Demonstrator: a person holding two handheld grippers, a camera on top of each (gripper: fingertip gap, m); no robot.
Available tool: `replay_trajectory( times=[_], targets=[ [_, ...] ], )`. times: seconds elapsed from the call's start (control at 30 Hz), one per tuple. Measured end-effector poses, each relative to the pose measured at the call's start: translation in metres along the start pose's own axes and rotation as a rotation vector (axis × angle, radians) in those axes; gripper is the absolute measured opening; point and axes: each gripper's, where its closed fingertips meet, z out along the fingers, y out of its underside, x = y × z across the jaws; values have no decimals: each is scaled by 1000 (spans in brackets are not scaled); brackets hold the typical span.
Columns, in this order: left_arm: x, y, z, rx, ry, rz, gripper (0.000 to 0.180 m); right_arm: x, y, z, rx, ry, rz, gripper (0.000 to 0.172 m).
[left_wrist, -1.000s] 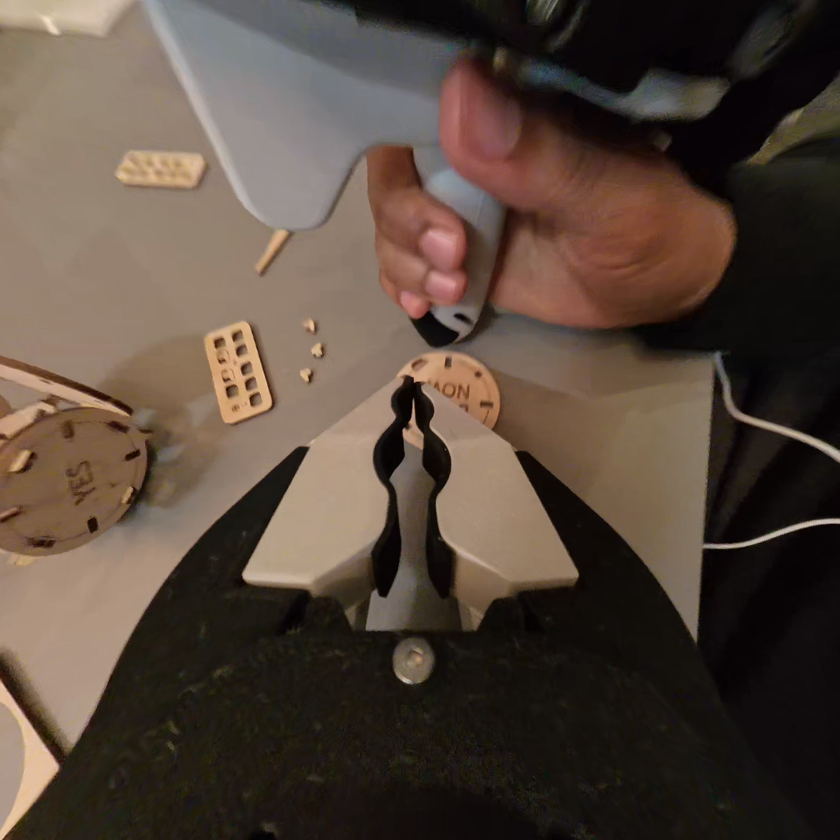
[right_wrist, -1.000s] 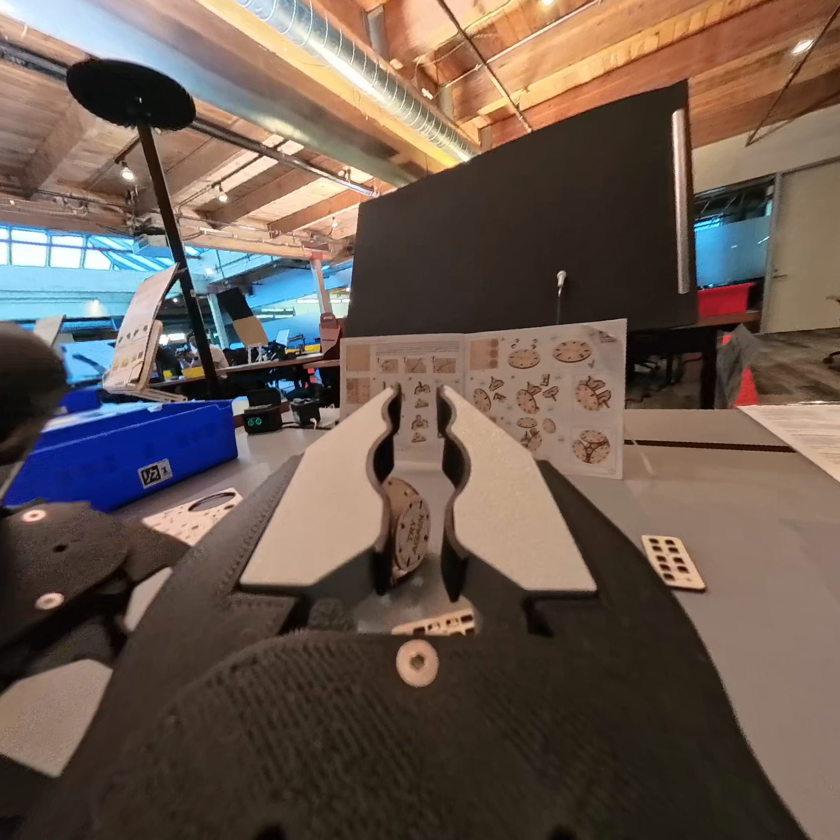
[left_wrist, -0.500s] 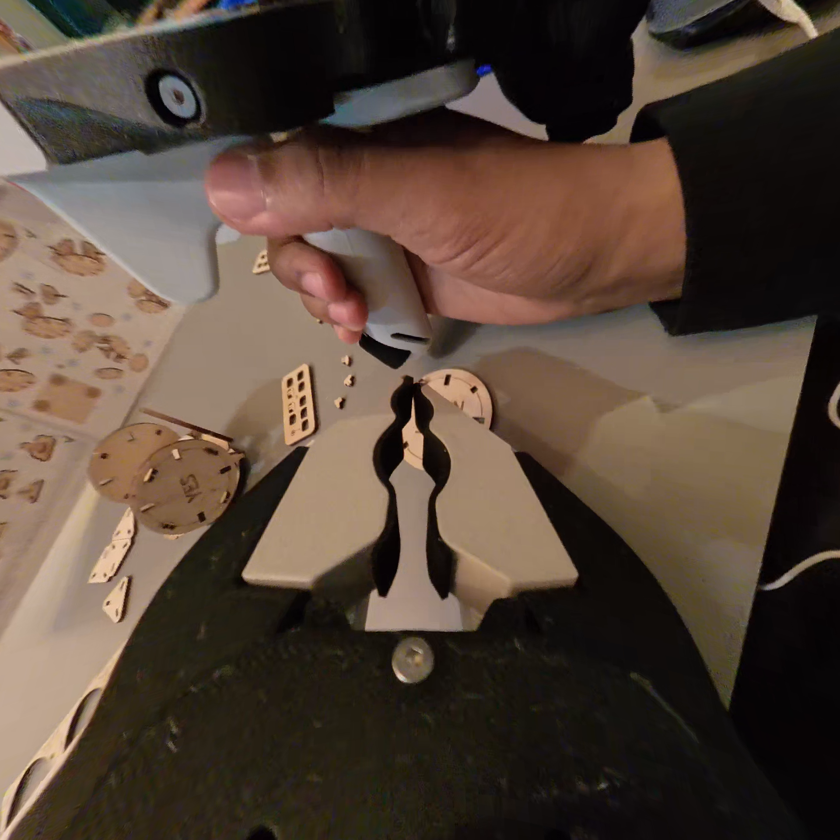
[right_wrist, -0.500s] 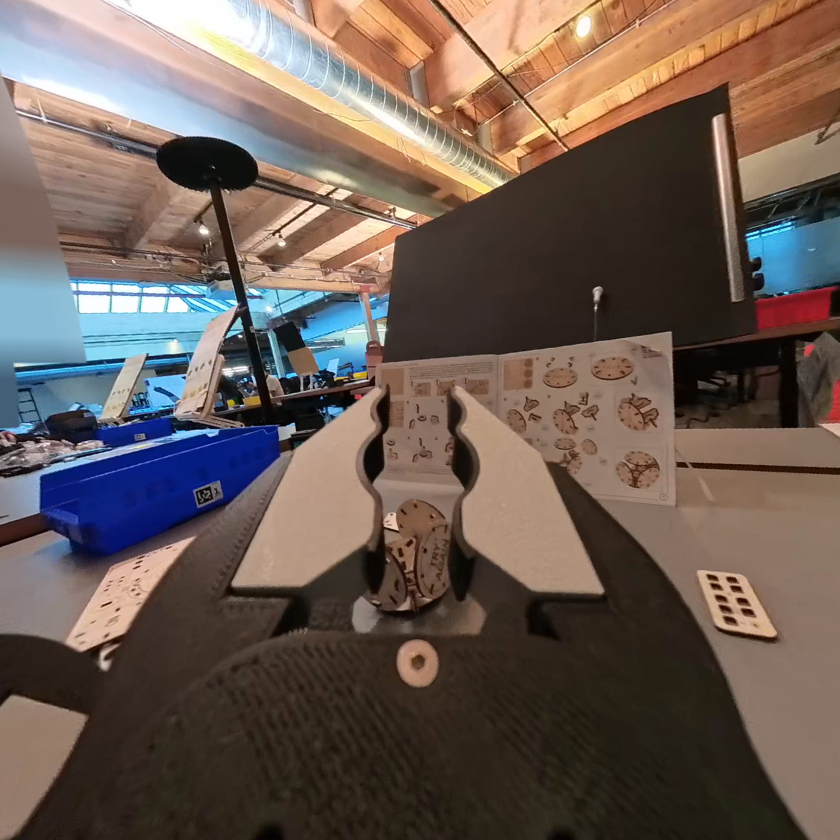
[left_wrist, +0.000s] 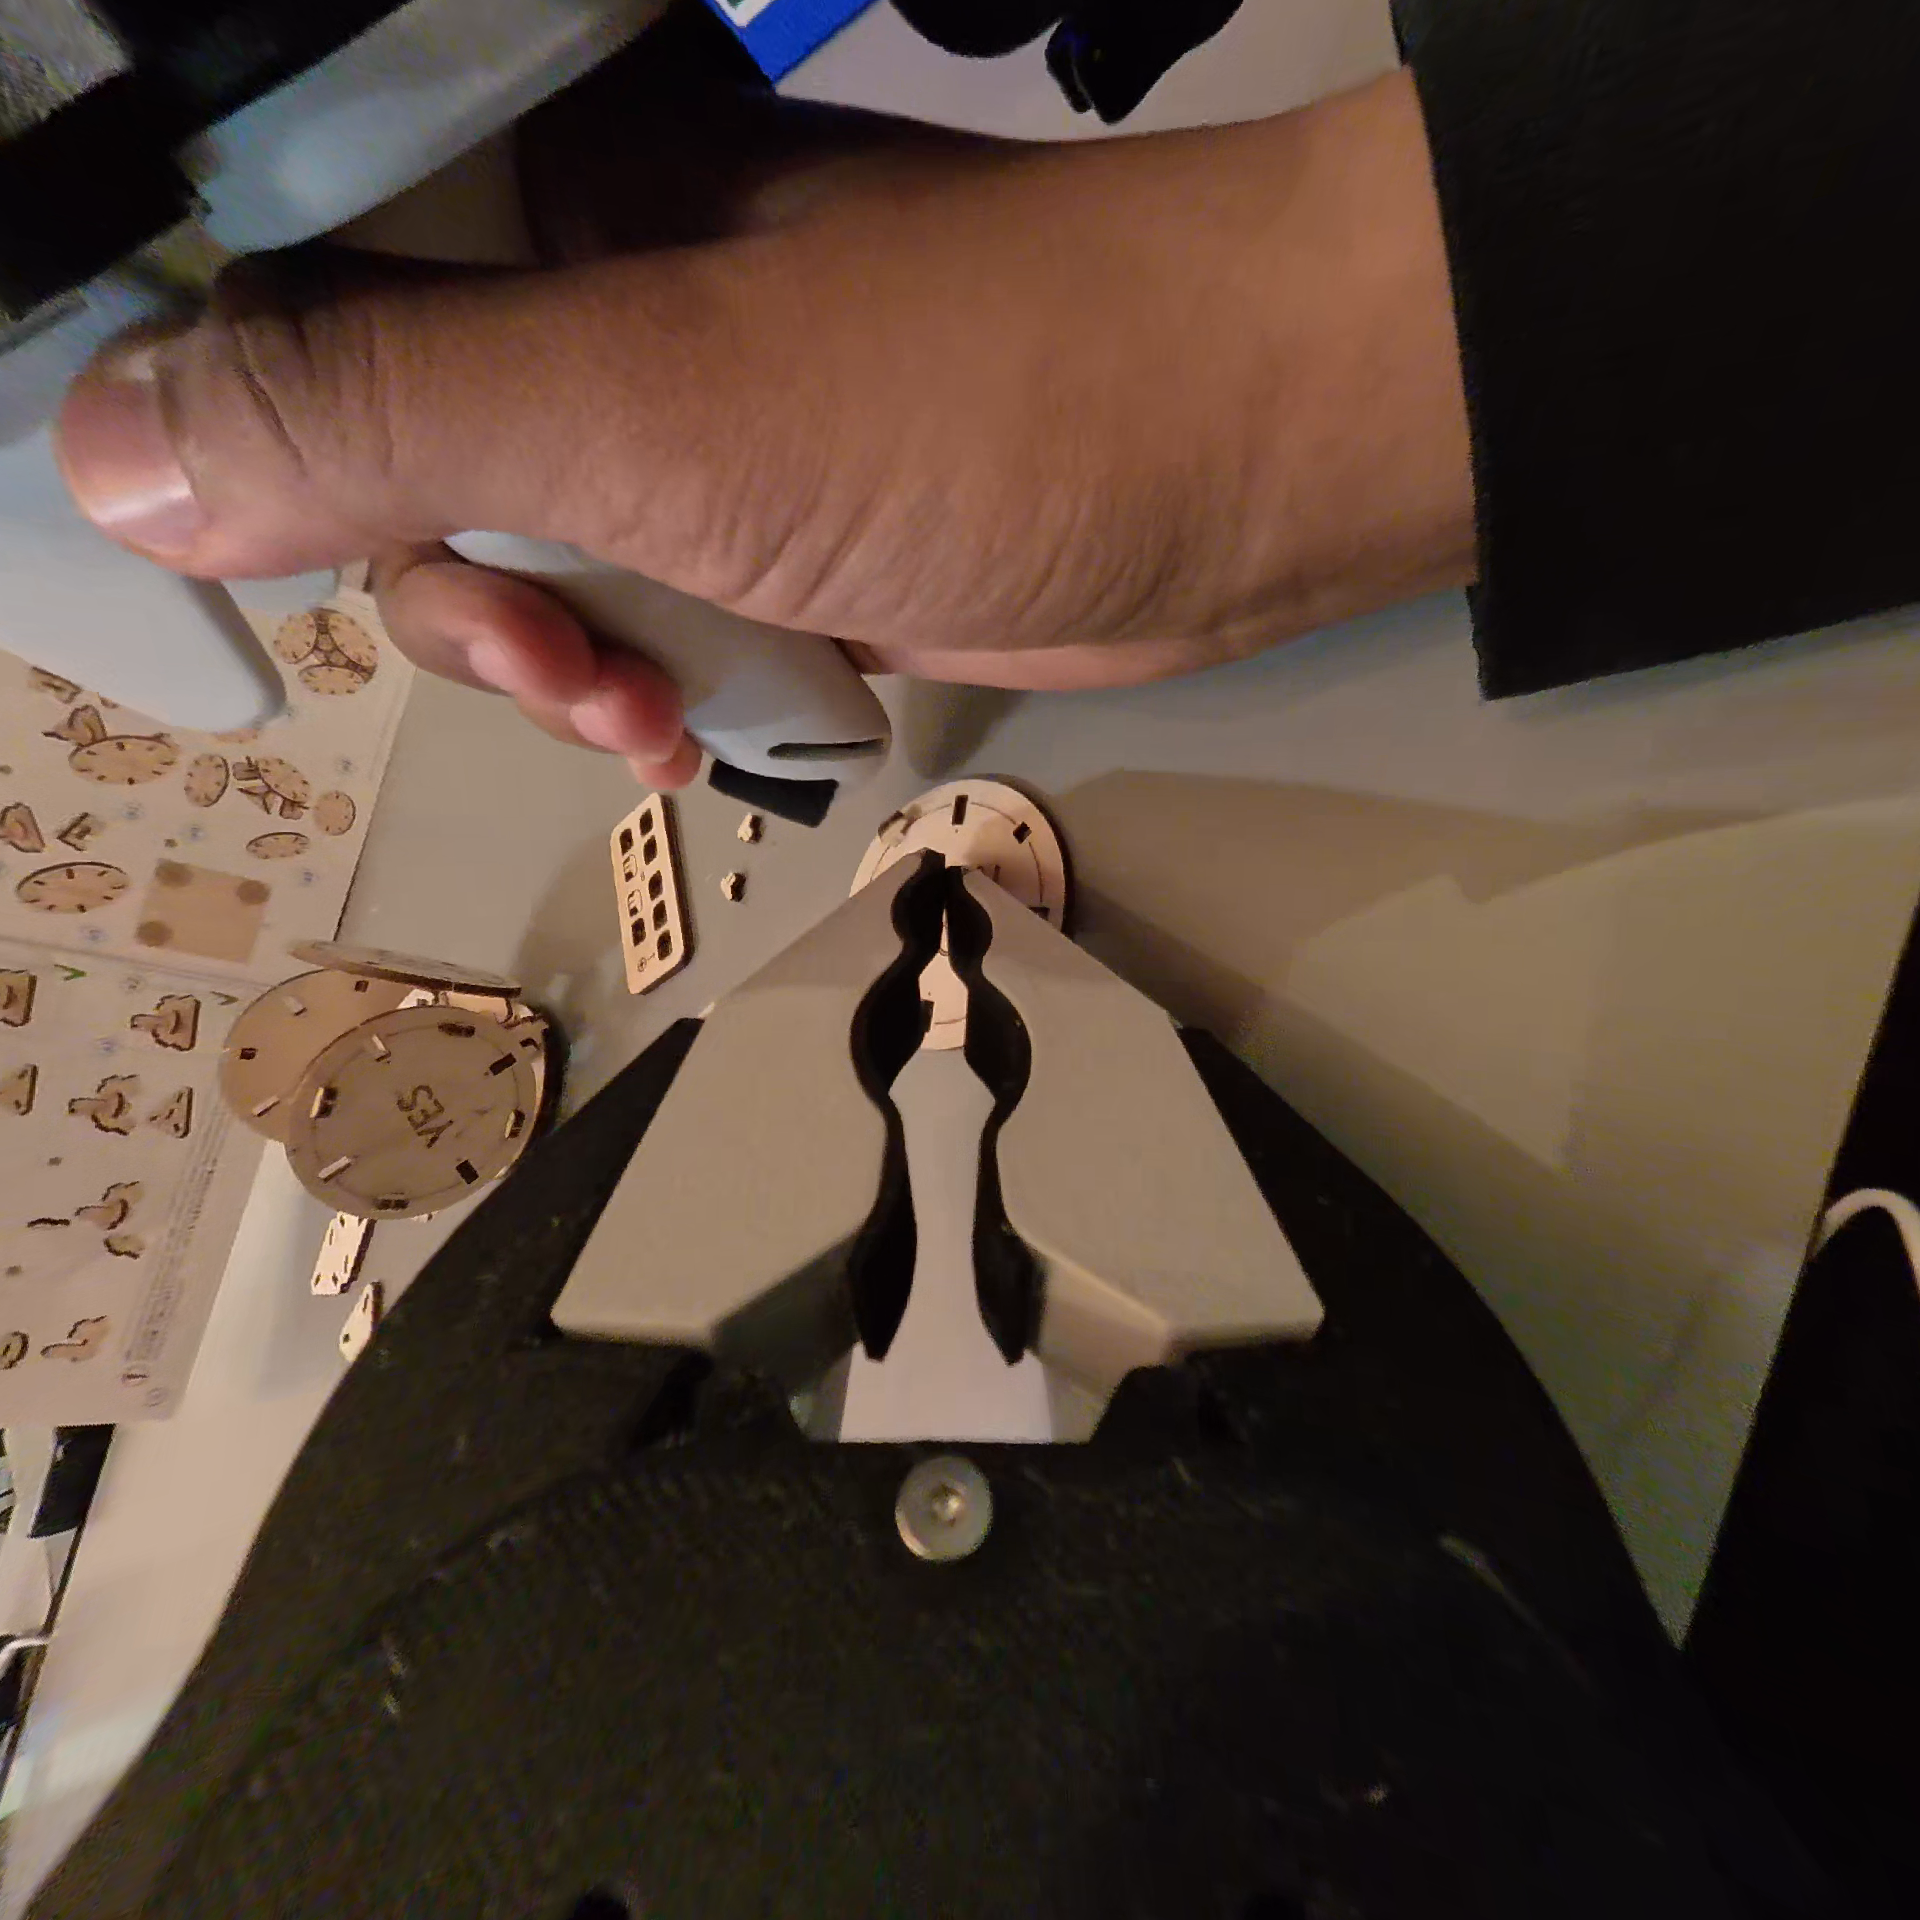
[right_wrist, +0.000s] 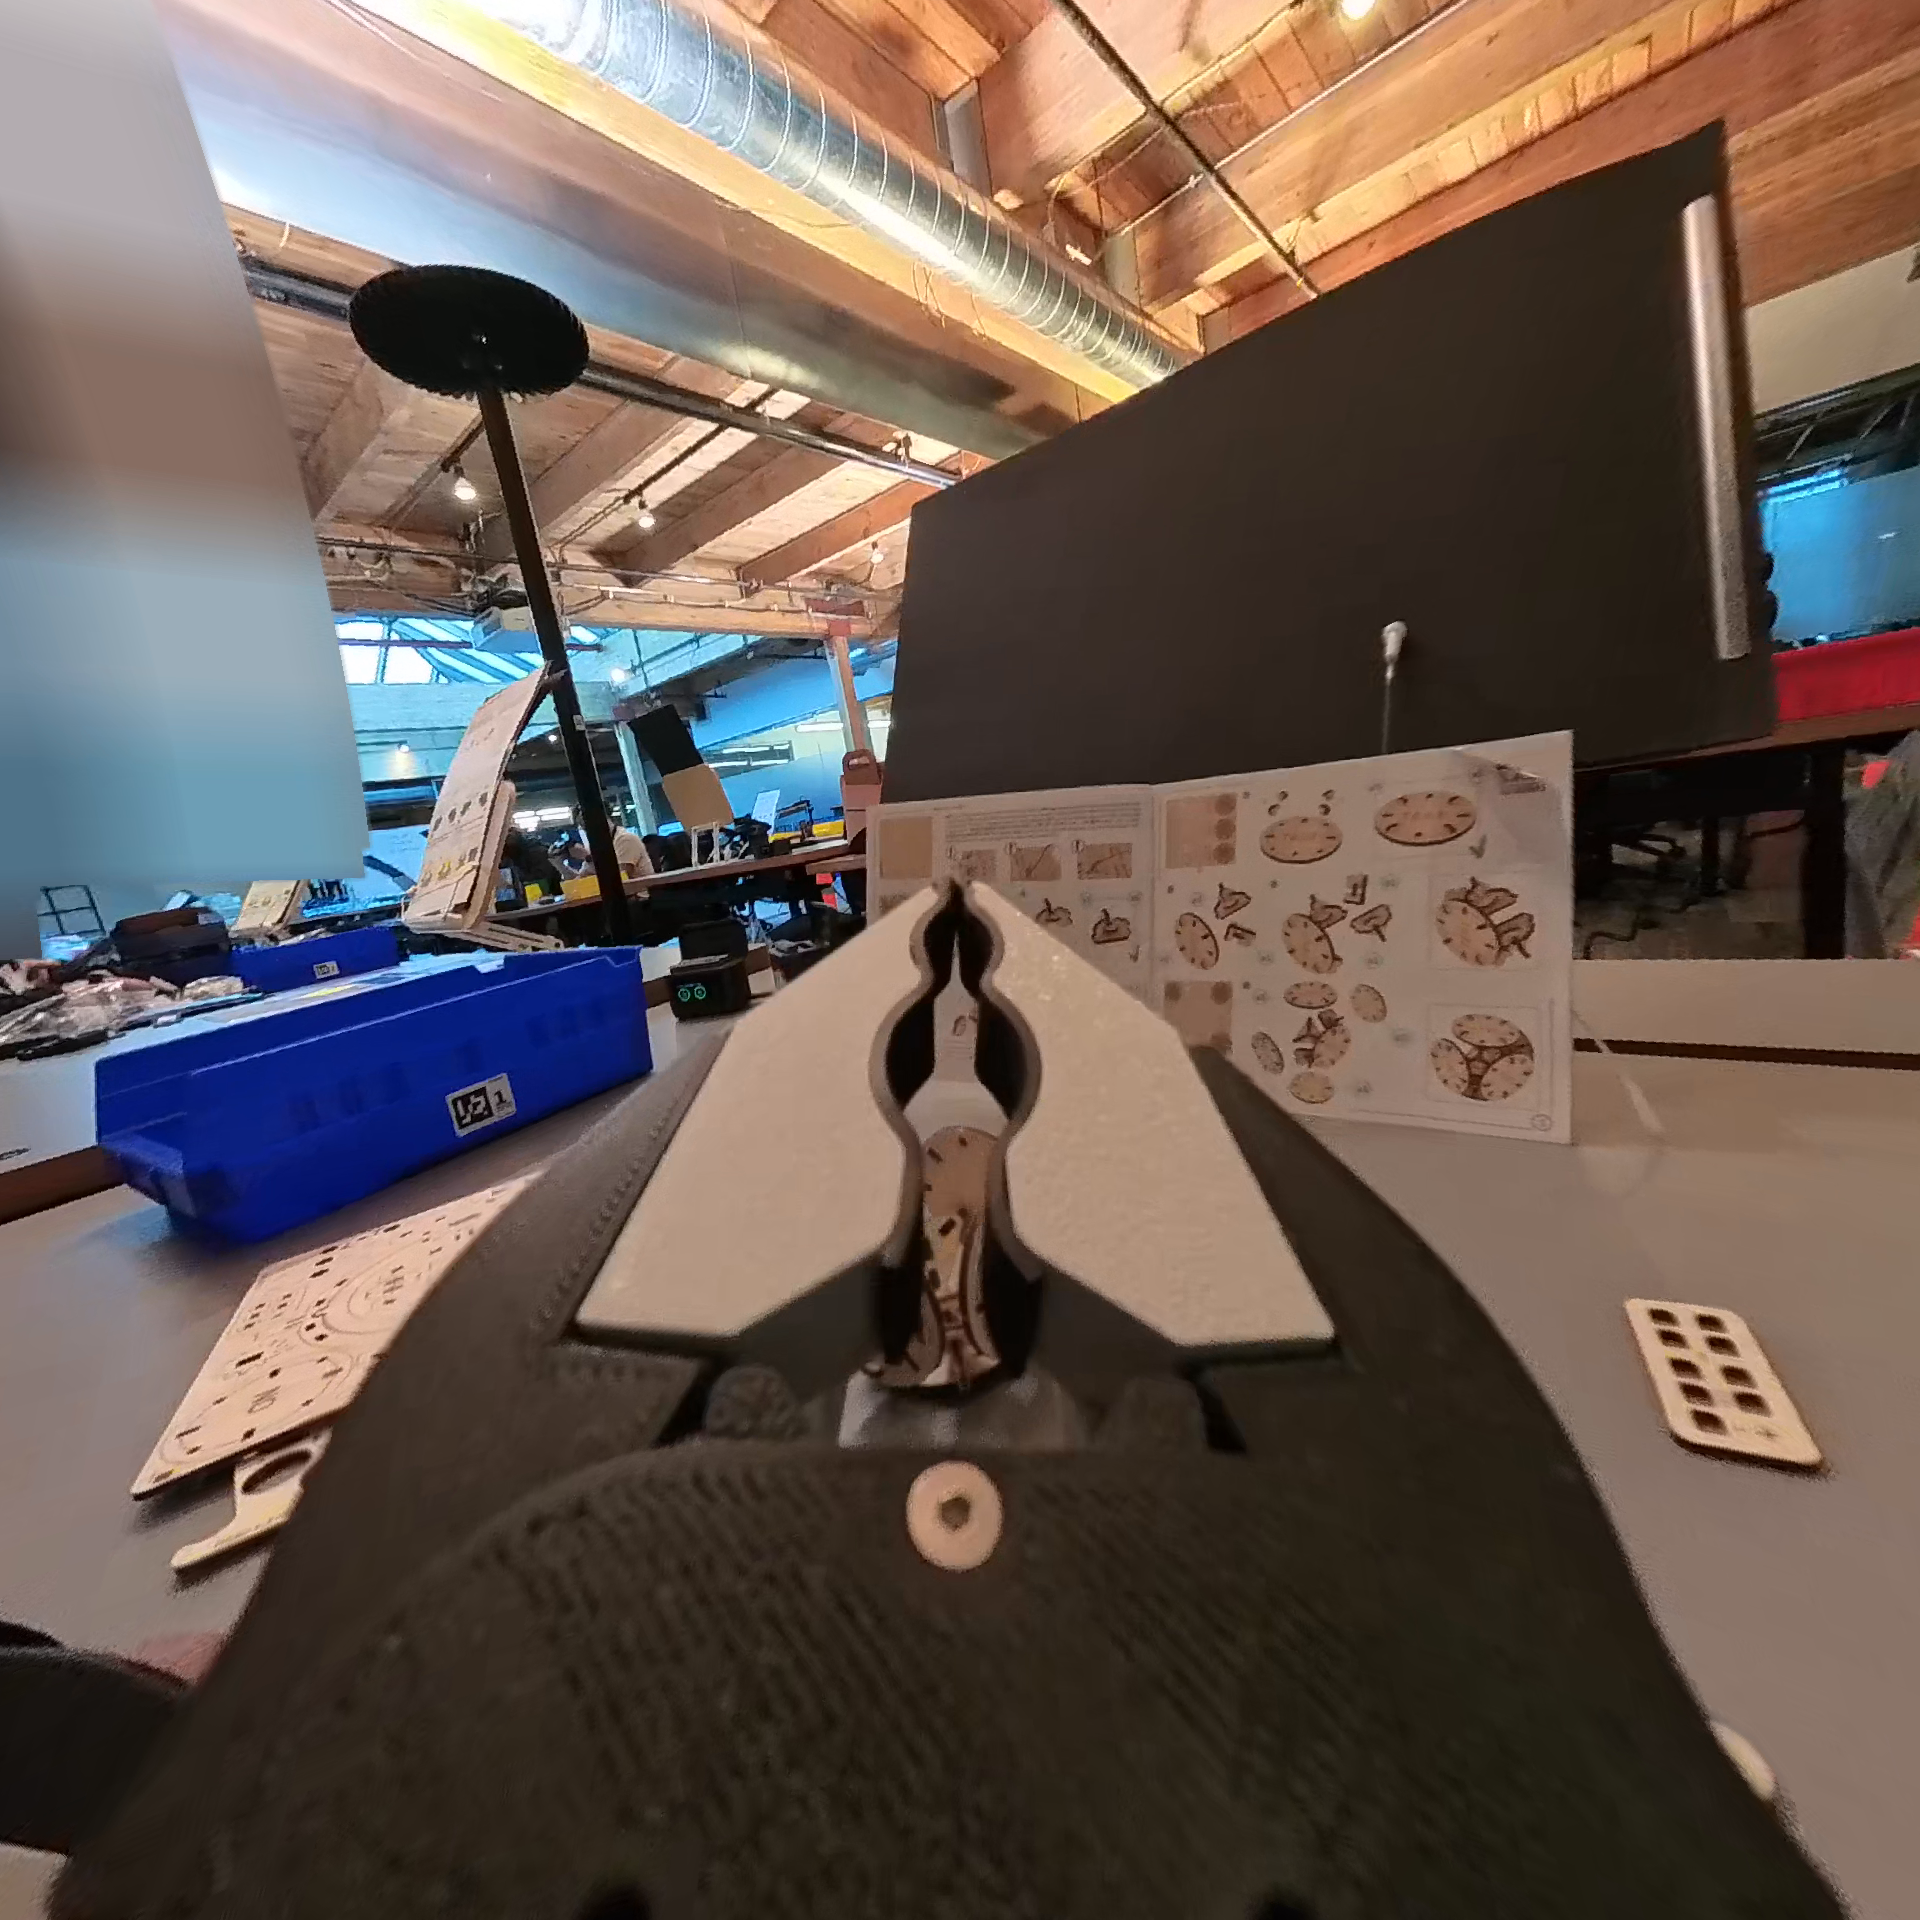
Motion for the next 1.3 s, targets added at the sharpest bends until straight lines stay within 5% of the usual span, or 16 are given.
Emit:
replay_trajectory(
  times=[0.2,0.33,0.5,0.63,0.8,0.93,1.07,1.2,1.3],
  targets=[
    [0,0,0,-1,4,-5,0,-8,-5,2,31,-6,-45,0],
    [0,0,0,-2,6,-7,0,-17,26,11,-118,-41,-63,0],
    [0,0,0,-3,5,-6,0,-5,-4,1,18,2,-43,0],
    [0,0,0,-3,4,-5,0,-24,27,10,-121,-72,-79,0],
    [0,1,0,-4,8,-10,0,-28,-4,12,-6,-57,-184,0],
    [0,0,0,-3,8,-11,0,-39,29,13,-115,-121,-220,0],
    [0,1,0,-4,15,-20,0,-35,-12,13,-10,-60,-265,0],
    [0,1,0,-4,13,-17,0,-32,28,11,-117,-83,-234,0],
    [0,0,0,-3,17,-21,0,-29,2,14,-53,-65,-181,0]
  ],
)
